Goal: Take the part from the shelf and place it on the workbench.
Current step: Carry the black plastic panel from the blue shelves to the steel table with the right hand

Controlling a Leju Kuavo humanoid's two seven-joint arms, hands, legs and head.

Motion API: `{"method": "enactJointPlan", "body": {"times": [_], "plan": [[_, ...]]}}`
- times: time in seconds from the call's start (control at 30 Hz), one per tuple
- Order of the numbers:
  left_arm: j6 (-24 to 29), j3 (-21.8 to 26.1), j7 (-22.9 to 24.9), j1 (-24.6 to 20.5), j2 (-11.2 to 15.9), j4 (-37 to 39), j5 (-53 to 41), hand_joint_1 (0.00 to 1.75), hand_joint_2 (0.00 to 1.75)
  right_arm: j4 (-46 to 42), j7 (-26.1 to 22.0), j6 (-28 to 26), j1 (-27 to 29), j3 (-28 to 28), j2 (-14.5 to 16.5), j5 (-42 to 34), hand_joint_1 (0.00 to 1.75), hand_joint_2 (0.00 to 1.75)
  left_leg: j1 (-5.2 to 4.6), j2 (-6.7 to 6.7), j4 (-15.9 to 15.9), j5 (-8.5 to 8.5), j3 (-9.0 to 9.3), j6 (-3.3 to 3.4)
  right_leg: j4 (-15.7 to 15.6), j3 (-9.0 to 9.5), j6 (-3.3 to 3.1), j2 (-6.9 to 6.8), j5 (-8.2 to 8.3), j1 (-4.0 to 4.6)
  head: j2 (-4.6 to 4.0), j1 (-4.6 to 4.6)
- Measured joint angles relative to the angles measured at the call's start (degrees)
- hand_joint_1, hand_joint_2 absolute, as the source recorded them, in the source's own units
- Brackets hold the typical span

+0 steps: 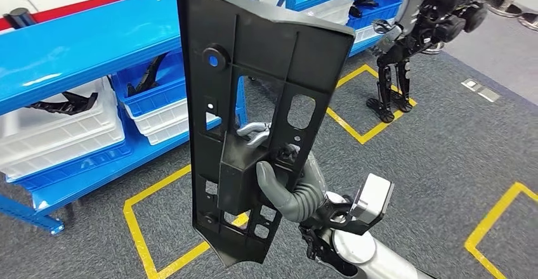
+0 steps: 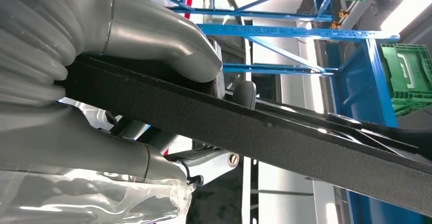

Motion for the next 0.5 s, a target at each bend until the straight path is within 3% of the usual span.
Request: {"method": "enactJointPlan", "body": {"times": [0.07, 0.13, 0.17, 0.2, 0.27, 0.33, 0.37, 0.4, 0.47, 0.5], "plan": [[-0.2, 0.0, 1.2, 0.0, 0.0, 0.0, -0.1, 0.0, 1.75, 0.1, -0.1, 0.1, -0.1, 0.1, 0.0, 0.0, 1.75, 1.75, 0.0, 1.42, -0.2, 0.3, -0.12, 0.62, 5.9, -2.56, 0.53, -3.17, -3.66, 0.03, 0.0, 0.16], [-0.3, 0.0, 2.1, 0.2, 0.0, 0.0, -0.2, 0.0, 1.75, 0.3, -0.2, 0.2, 0.0, 0.2, 0.0, -0.1, 1.75, 1.75, -0.13, 3.01, -0.1, 0.34, -0.28, 0.83, 14.3, -6.02, 0.94, -4.38, -7.46, -0.15, 0.0, 0.22], [-0.3, 0.0, 2.3, 0.2, 0.0, 0.0, -0.2, 0.0, 1.75, 0.4, -0.2, 0.2, 0.0, 0.2, 0.0, -0.1, 1.75, 1.75, -0.17, 3.8, -0.1, 0.34, -0.32, 0.85, 16.5, -6.82, 1.05, -4.49, -8.06, -0.24, 0.0, 0.22], [-0.4, 0.0, 2.4, 0.2, 0.1, 0.0, -0.2, 0.0, 1.75, 0.5, -0.2, 0.2, 0.0, 0.2, 0.0, -0.1, 1.75, 1.75, -0.18, 4.53, -0.1, 0.33, -0.33, 0.85, 16.5, -6.49, 1.1, -4.62, -7.61, -0.32, 0.0, 0.22], [-0.3, 0.0, 2.5, 0.1, 0.0, 0.0, -0.3, 0.0, 1.75, 0.7, -0.2, 0.3, -0.1, 0.2, 0.0, -0.2, 1.75, 1.75, -0.22, 5.81, -0.1, 0.3, -0.21, 0.79, 9.6, -2.32, 0.93, -5.91, -4.28, -0.3, 0.0, 0.22], [-0.2, 0.0, 2.3, 0.0, 0.1, 0.0, -0.4, 0.0, 1.75, 0.7, -0.4, 0.6, -0.5, 0.2, 0.2, -0.4, 1.75, 1.75, -0.56, 6.93, 0.0, 0.19, -0.09, 0.47, 1.4, 2.14, 0.38, -8.49, -1.72, 0.16, 0.0, 0.2], [-0.1, 0.0, 2.1, 0.0, 0.1, 0.0, -0.4, 0.0, 1.75, 0.8, -0.5, 0.7, -0.7, 0.2, 0.3, -0.5, 1.75, 1.75, -0.76, 7.48, 0.0, 0.15, -0.08, 0.25, -0.7, 3.11, 0.04, -9.29, -1.26, 0.41, 0.0, 0.18], [0.1, 0.0, 1.8, 0.0, 0.1, 0.0, -0.4, 0.0, 1.75, 0.8, -0.6, 0.9, -0.9, 0.2, 0.4, -0.6, 1.75, 1.75, -0.94, 8.1, 0.1, 0.16, -0.1, -0.02, -1.2, 3.15, -0.29, -9.25, -1.28, 0.62, 0.0, 0.15], [0.5, 0.0, 0.8, -0.1, 0.2, 0.0, -0.3, 0.0, 1.75, 0.9, -0.9, 1.2, -0.9, 0.2, 0.5, -0.7, 1.75, 1.75, -0.91, 8.92, 0.2, -0.01, -0.16, -0.6, -1.3, 2.73, -1.07, -7.99, -0.89, 0.53, 0.0, 0.15], [0.8, 0.0, 0.2, -0.2, 0.2, 0.0, -0.3, 0.0, 1.75, 1.0, -1.1, 1.3, -1.0, 0.2, 0.6, -0.8, 1.75, 1.75, -0.79, 8.23, 0.9, -0.7, -0.46, -0.91, -1.5, 2.61, -1.5, -7.38, -0.66, 0.37, 0.0, 0.14]]}}
